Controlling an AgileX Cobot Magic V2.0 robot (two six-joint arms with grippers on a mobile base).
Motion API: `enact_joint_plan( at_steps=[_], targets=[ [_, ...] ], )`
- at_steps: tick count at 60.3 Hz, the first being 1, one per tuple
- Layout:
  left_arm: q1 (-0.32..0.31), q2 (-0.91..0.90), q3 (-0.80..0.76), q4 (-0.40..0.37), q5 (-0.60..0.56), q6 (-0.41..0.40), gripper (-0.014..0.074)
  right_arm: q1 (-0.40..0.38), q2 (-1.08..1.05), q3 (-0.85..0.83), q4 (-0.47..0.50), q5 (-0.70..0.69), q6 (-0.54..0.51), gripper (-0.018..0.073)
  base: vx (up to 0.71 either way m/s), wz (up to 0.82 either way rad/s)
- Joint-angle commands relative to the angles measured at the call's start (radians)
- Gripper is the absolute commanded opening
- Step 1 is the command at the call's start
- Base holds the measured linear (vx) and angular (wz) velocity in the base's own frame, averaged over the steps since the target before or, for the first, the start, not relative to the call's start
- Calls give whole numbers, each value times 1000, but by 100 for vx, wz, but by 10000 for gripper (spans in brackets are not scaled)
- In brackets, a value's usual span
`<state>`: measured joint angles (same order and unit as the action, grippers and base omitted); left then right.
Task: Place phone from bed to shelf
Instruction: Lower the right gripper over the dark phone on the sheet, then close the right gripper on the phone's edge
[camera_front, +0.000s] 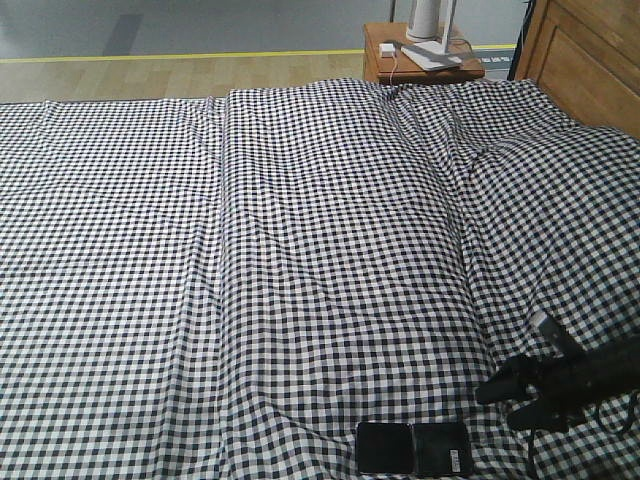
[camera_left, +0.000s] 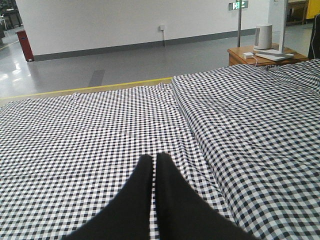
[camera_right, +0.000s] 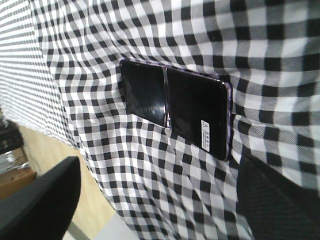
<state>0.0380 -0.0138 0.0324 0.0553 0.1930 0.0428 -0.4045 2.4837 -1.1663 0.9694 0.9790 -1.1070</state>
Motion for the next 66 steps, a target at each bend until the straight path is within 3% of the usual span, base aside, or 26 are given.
enact_joint_plan(
  at_steps=[1, 30, 66],
  targets=[
    [0, -10, -26, -5, -71, -4, 1, -3, 4, -18, 62, 66, -78, 592, 0, 0],
    [0, -10, -26, -5, -71, -4, 1, -3, 190, -135, 73, 203, -116, 592, 0, 0],
    [0, -10, -26, -5, -71, -4, 1, -3, 293, -200, 139, 207, -157, 592, 0, 0]
  ],
)
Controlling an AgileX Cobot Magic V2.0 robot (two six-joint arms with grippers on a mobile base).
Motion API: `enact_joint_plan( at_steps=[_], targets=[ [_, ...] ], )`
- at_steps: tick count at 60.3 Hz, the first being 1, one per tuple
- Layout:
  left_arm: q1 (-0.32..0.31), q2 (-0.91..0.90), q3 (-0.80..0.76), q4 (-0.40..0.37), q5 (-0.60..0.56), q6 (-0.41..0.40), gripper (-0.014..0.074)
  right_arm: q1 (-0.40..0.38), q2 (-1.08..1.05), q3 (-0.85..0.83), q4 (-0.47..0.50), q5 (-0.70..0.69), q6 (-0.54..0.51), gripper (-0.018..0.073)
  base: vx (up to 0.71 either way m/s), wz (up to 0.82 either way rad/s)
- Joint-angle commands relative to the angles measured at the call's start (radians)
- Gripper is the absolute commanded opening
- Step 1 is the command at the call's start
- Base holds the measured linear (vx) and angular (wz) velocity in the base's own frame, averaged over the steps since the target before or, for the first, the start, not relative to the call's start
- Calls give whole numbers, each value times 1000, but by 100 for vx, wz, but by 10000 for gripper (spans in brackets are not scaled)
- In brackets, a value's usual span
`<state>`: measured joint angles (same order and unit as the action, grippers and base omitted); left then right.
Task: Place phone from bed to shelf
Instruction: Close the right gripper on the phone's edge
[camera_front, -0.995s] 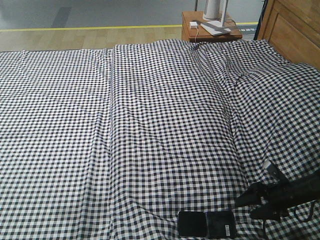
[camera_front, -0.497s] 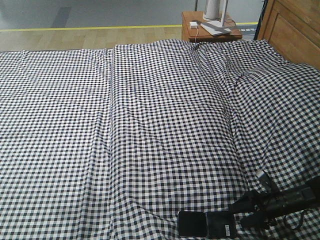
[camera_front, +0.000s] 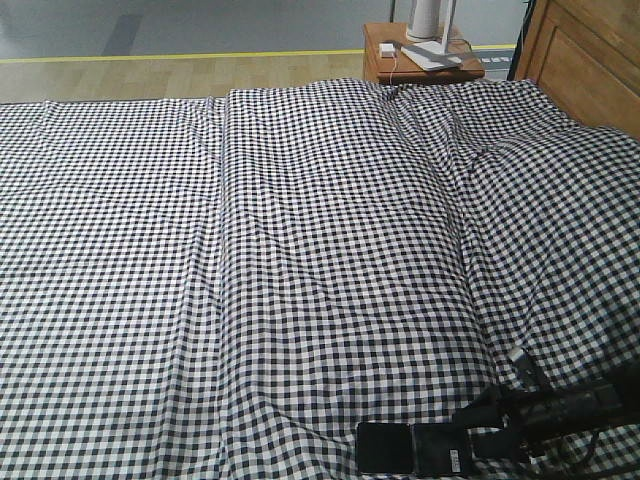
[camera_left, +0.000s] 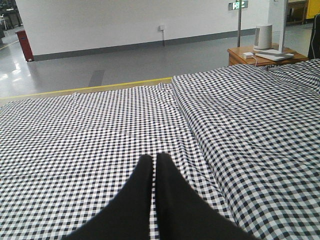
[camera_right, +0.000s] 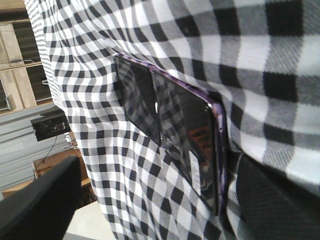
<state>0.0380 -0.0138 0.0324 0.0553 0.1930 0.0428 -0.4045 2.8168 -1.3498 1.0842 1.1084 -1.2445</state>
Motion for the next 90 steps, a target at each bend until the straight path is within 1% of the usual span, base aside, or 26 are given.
enact_joint_plan(
  at_steps=[1, 13, 22, 34, 41, 54, 64, 74, 90],
  targets=[
    [0, -10, -26, -5, -71, -4, 1, -3, -38, -19, 26, 78, -20, 592, 0, 0],
    [0, -10, -26, -5, -71, -4, 1, -3, -8, -40, 58, 100, -20, 592, 0, 0],
    [0, -10, -26, -5, -71, -4, 1, 8, -4, -39, 61, 107, -23, 592, 0, 0],
    [0, -10, -26, -5, -71, -4, 1, 80, -4, -39, 84, 111, -64, 592, 0, 0],
    [0, -10, -26, -5, -71, -4, 1, 118, -4, -39, 86, 102, -64, 592, 0, 0],
    [0, -10, -26, -5, -71, -4, 1, 125, -4, -39, 88, 95, -64, 592, 0, 0],
    [0, -10, -26, -5, -71, -4, 1, 125, -4, -39, 109, 95, -66, 585, 0, 0],
    [0, -10, -26, -5, -71, -4, 1, 125, -4, -39, 132, 95, -90, 528, 0, 0],
    [0, -10, -26, -5, -71, -4, 1, 125, -4, -39, 128, 92, -110, 353, 0, 0]
  ],
)
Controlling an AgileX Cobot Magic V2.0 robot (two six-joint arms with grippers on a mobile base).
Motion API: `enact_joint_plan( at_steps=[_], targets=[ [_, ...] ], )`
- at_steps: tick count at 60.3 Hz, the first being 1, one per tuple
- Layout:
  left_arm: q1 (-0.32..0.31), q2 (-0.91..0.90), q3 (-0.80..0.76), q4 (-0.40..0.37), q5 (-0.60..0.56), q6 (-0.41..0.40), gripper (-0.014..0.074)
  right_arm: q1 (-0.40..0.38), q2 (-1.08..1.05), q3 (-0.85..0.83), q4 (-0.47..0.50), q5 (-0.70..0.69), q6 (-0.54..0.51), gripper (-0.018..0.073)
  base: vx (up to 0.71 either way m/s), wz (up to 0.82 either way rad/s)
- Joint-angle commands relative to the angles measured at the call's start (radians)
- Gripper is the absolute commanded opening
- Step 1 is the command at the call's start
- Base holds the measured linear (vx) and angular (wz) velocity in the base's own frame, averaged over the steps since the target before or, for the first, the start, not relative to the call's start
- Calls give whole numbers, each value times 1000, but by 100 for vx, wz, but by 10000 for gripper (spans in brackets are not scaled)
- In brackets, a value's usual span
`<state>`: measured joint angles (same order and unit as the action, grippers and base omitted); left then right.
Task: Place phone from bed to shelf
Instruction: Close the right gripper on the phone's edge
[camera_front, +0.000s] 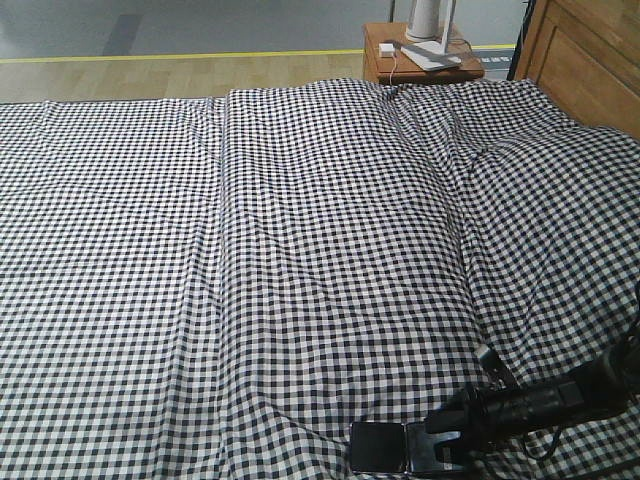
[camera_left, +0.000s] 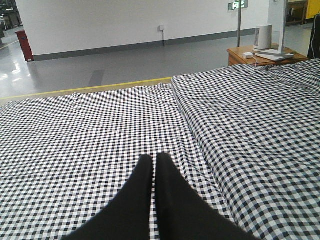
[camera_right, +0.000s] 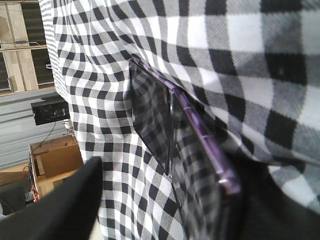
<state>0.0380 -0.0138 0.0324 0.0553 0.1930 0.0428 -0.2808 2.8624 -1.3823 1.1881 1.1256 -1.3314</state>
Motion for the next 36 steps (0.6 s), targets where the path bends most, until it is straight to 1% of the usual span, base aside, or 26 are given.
enact_joint_plan(
  at_steps=[1, 12, 22, 36],
  targets=[
    [0, -10, -26, -5, -71, -4, 1, 2, -50, -7, 25, 75, -25, 342, 0, 0],
    [0, -10, -26, -5, -71, -4, 1, 2, -50, -7, 24, 57, -26, 187, 0, 0],
    [0, -10, -26, -5, -71, -4, 1, 2, -50, -7, 22, 40, -26, -8, 0, 0],
    [0, -10, -26, -5, -71, -4, 1, 2, -65, -7, 20, 59, -36, -9, 0, 0]
  ],
)
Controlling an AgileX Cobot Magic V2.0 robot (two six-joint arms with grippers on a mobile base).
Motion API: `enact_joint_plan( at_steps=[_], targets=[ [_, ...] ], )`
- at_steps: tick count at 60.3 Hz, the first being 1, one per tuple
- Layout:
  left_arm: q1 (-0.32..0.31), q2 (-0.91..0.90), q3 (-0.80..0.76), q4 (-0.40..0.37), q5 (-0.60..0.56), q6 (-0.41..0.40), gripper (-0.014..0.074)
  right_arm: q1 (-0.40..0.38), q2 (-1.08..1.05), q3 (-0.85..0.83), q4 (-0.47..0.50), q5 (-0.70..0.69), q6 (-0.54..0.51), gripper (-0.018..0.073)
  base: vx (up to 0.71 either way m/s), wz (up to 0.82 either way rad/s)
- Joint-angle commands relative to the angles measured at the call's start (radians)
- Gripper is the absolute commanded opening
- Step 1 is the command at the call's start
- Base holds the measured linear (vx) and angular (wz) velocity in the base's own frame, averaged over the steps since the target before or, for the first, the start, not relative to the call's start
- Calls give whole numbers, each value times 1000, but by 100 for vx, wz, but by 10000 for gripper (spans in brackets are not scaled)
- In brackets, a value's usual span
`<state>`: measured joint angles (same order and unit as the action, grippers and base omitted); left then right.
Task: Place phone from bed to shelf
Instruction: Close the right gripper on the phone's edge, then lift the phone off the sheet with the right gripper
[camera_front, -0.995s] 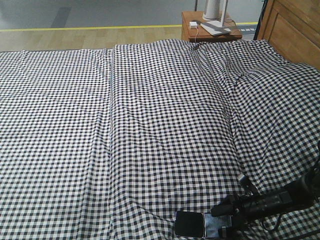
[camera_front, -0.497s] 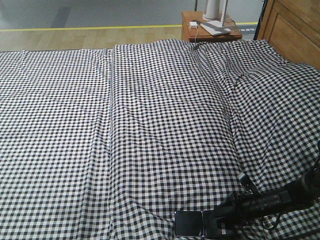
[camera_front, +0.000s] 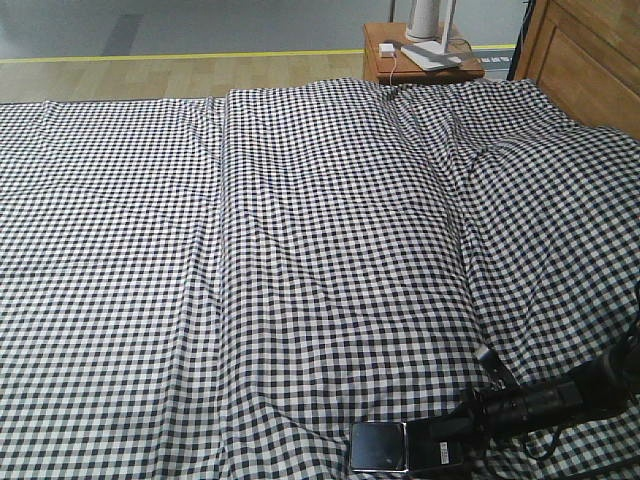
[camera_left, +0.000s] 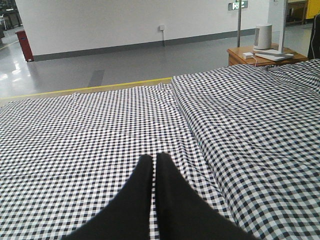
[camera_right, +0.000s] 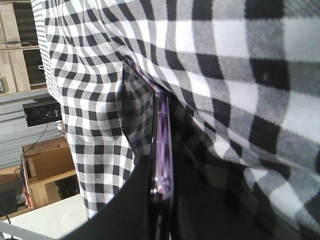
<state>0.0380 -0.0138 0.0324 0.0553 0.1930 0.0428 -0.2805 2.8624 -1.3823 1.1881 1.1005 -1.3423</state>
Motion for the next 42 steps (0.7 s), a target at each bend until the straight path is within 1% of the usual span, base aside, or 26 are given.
enact_joint_plan(
  at_steps=[1, 14, 19, 34, 42],
  targets=[
    [0, -10, -26, -5, -71, -4, 1, 1, -68, -7, 20, 92, -27, -9, 0, 0],
    [0, -10, -26, -5, -71, -4, 1, 1, -125, -6, 23, 189, -45, -7, 0, 0],
    [0, -10, -26, -5, -71, -4, 1, 1, -165, 0, 5, 191, -29, -6, 0, 0],
    [0, -10, -26, -5, -71, -4, 1, 2, -343, 9, -111, 191, 85, -5, 0, 0],
    [0, -10, -26, -5, -71, -4, 1, 2, -492, 81, -116, 191, 90, -3, 0, 0]
  ],
)
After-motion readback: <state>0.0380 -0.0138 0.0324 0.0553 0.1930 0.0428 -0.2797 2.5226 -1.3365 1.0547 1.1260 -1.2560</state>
